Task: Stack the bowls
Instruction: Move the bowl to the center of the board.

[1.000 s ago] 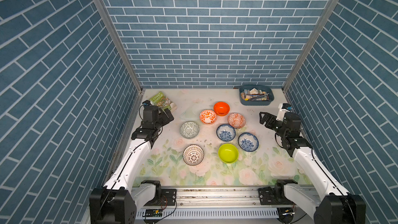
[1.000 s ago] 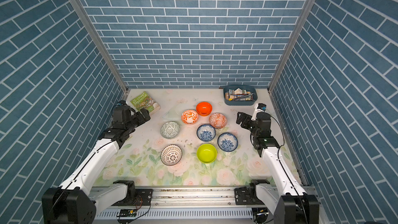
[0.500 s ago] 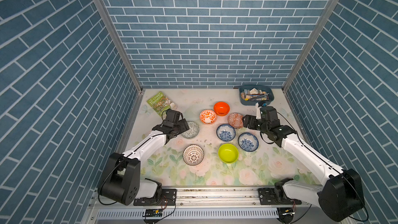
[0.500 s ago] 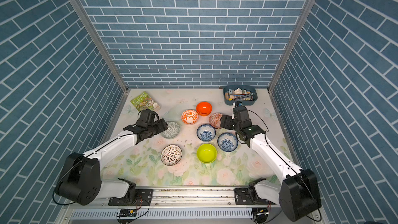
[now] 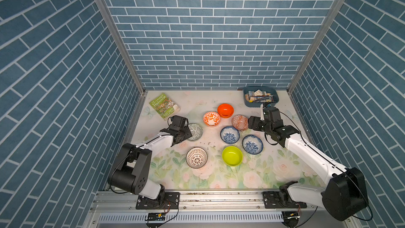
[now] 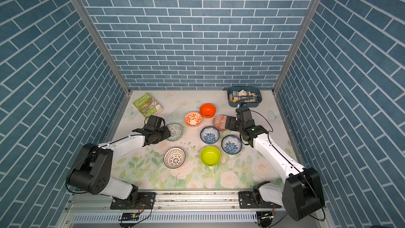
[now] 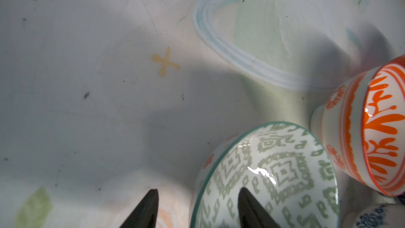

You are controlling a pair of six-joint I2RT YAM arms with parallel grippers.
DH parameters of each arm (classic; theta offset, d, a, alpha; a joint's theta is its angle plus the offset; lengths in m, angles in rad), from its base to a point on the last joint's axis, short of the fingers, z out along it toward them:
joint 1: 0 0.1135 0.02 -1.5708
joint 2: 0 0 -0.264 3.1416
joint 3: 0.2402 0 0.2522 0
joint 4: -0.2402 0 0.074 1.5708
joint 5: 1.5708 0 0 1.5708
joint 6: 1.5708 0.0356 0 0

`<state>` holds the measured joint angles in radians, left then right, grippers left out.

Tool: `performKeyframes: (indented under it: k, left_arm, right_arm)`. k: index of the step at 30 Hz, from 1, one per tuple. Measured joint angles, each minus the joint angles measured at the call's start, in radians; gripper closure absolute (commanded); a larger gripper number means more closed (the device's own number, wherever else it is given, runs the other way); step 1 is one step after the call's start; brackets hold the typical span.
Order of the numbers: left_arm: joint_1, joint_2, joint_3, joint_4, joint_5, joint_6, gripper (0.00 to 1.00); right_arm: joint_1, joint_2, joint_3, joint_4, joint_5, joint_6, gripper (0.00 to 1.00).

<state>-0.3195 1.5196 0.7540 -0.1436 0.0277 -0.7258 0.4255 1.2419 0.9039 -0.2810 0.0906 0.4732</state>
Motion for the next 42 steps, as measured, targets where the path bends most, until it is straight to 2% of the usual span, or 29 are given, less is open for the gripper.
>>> performKeyframes:
  k: [7, 15, 28, 37, 42]
  left_arm:
    - [0.000, 0.066, 0.011, 0.024, 0.007, 0.000, 0.77]
    - [-0.002, 0.139, 0.121, 0.014, 0.000, 0.000, 0.95]
    - [0.001, 0.297, 0.314, -0.039, -0.023, 0.005, 1.00]
    - [-0.002, 0.328, 0.346, -0.034, 0.008, 0.007, 1.00]
    - [-0.013, 0.298, 0.297, -0.011, 0.015, -0.012, 0.87]
  right_arm:
    - [0.000, 0.000, 0.019, 0.000, 0.005, -0.002, 0.14]
    - [0.000, 0.000, 0.019, 0.001, 0.015, -0.002, 0.14]
    - [0.000, 0.000, 0.019, 0.002, 0.021, -0.002, 0.14]
    - [0.000, -0.001, 0.019, 0.002, 0.022, -0.001, 0.14]
    - [0.000, -0.006, 0.019, 0.003, 0.021, -0.001, 0.14]
